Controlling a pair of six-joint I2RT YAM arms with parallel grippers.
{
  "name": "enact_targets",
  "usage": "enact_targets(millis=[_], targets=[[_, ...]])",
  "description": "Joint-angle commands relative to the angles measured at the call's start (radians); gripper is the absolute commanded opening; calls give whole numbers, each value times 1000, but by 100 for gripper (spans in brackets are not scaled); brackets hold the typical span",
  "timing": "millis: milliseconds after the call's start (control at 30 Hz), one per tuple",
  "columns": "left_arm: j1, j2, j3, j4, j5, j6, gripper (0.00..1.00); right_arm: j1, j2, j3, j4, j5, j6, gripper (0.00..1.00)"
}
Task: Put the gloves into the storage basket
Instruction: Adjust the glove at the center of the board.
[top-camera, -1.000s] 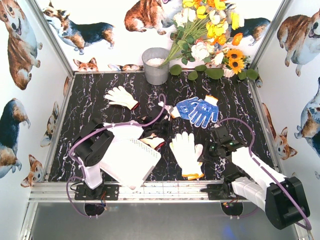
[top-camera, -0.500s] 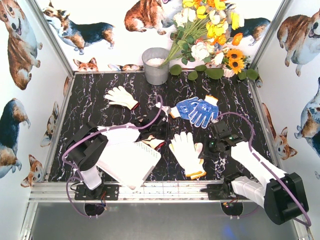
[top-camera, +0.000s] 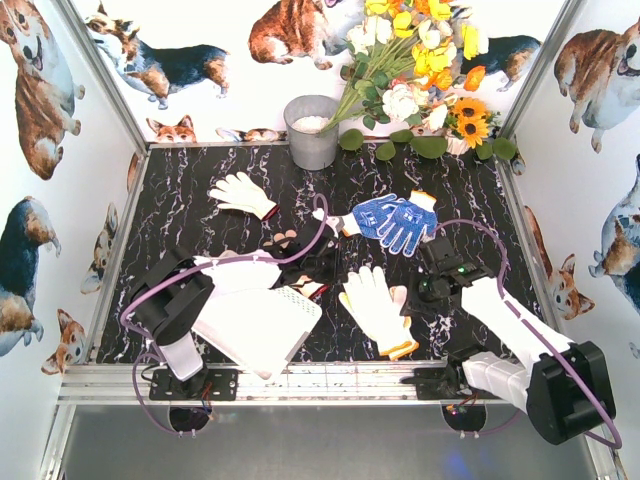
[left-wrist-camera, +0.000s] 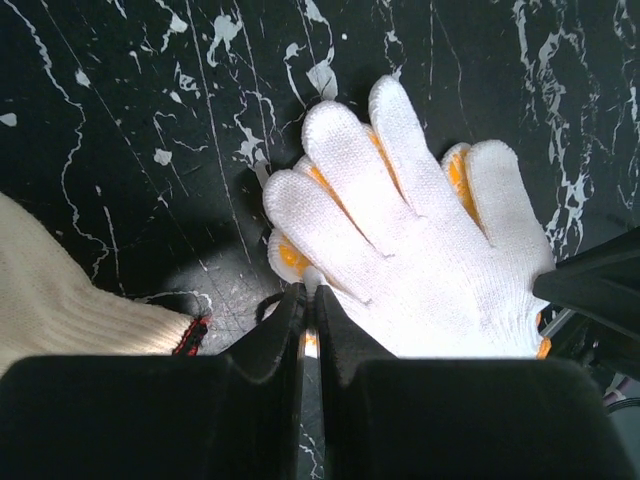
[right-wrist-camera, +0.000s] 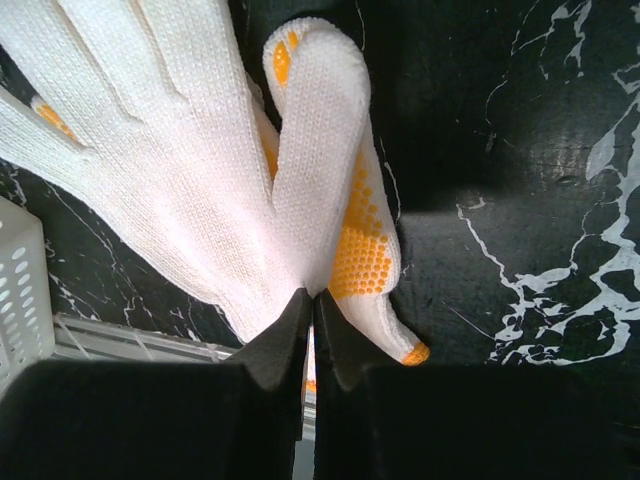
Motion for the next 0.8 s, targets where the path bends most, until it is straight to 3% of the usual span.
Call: enact_targets(millis=[0, 767], targets=[[-2, -52, -9, 13, -28, -6, 0, 4, -22, 72, -38, 22, -34, 0], [-57, -17, -15, -29, -53, -24, 0, 4, 87, 152, -127, 68, -59, 0]])
